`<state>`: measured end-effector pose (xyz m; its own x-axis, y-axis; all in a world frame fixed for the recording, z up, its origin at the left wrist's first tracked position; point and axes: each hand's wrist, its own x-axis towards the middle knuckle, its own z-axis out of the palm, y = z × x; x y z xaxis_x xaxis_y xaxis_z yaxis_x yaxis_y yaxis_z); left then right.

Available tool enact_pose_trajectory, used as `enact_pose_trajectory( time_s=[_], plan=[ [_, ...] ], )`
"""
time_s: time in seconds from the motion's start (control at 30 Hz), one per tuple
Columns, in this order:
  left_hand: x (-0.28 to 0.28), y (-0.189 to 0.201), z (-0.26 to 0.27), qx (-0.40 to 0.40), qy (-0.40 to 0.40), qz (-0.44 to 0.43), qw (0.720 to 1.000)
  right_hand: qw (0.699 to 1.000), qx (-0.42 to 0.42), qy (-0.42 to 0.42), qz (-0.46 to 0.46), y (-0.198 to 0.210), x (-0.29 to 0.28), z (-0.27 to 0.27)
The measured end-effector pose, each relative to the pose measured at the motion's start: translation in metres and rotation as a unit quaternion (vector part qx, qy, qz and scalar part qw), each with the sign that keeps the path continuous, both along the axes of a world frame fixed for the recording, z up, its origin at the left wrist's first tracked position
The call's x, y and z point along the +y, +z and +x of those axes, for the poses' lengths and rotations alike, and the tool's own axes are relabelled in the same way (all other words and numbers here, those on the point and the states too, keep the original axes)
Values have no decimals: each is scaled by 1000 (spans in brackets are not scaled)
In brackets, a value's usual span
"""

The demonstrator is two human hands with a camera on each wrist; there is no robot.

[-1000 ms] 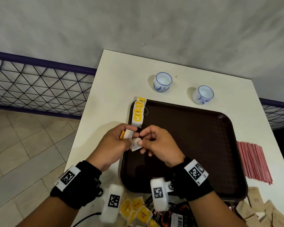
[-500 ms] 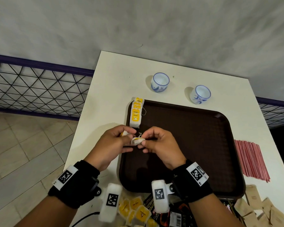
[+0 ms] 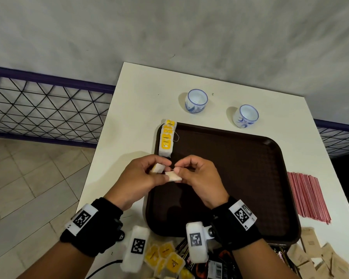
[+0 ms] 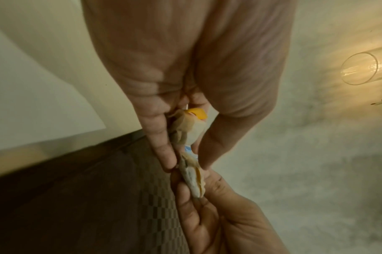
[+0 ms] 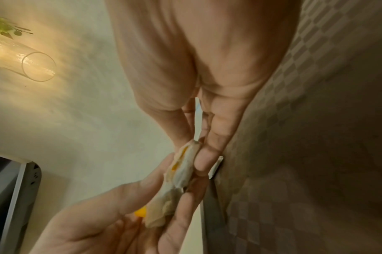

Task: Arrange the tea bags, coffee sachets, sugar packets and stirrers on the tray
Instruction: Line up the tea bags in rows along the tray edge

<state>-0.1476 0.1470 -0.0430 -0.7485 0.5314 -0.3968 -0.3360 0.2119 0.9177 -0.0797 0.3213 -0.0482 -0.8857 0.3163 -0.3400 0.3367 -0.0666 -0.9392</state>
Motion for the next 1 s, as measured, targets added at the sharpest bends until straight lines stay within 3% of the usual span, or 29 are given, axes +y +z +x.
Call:
enact_pose_trajectory(
  time_s=[0.27,0.53,0.63,0.77,1.0],
  plan=[
    [2,-5,2,81,-7,-34,996,1000,-16,-3,8,0,-1,1],
    [6,-5,2,48,48,-7,998,999,6,38,-24,6,1,6],
    [7,-5,2,47,63,-3,997,998,8,53,25,5,1,6],
    [5,-6,2,51,44,-4,998,995,10,46,83,5,2,2],
    [-2,-7,-1,45,47,-15,998,998,-11,48,49,10,-1,-5]
  ],
)
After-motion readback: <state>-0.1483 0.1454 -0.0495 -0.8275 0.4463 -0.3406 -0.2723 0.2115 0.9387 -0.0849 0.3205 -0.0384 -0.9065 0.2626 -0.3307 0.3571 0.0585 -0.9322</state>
